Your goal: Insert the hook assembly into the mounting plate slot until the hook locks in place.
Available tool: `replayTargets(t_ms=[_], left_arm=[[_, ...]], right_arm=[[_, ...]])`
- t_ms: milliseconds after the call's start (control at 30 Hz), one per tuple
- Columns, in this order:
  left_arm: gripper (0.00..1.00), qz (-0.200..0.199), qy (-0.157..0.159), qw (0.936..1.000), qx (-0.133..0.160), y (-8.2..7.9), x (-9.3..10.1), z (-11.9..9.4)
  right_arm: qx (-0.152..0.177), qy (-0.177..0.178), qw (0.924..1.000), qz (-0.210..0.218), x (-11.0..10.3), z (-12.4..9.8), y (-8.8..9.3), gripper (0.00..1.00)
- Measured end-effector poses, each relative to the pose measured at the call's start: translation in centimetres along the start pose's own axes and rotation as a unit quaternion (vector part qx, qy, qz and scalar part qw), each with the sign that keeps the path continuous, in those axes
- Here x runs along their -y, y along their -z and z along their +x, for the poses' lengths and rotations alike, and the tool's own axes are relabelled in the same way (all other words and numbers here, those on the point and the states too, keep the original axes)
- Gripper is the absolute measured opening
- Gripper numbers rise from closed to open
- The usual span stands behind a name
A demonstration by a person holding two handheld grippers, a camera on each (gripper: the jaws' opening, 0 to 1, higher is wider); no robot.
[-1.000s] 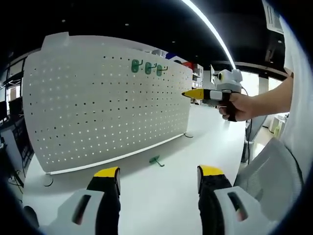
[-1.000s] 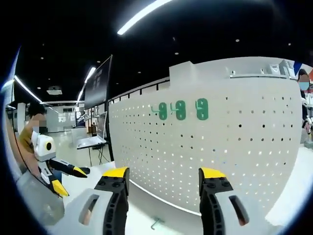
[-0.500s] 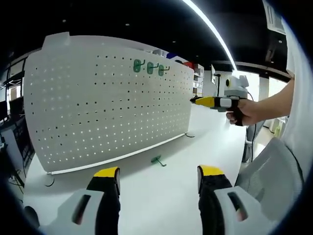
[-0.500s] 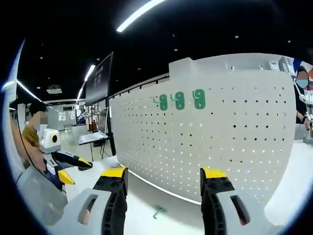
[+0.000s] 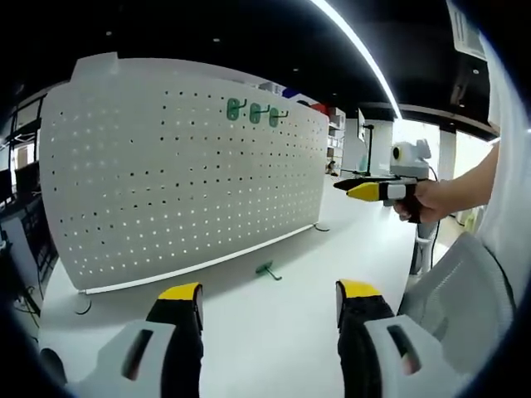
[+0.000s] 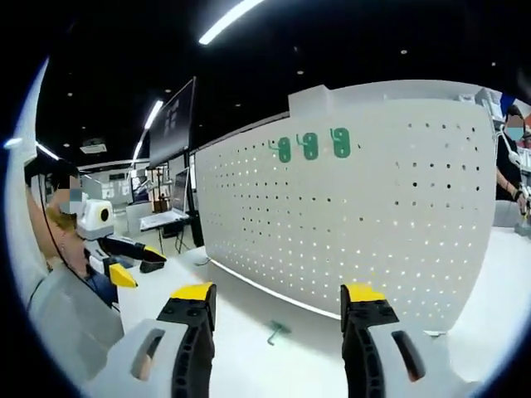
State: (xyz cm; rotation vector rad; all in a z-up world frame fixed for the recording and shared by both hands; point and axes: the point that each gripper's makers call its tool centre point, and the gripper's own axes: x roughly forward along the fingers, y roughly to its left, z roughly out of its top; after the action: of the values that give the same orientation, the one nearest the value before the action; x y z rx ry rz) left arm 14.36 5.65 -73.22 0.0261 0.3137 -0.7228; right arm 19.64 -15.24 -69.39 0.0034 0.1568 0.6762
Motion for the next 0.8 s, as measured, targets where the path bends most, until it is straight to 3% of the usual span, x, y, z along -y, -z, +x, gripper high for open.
replayTargets(t_ms=[800], left_arm=[[0.67,-0.002,0.002,1.0,-0.009,0.7,-0.5,-0.1]], right_arm=[[-0.034,-0.002,0.9993,0.018,-1.5,-2.3,3.6,0.59]])
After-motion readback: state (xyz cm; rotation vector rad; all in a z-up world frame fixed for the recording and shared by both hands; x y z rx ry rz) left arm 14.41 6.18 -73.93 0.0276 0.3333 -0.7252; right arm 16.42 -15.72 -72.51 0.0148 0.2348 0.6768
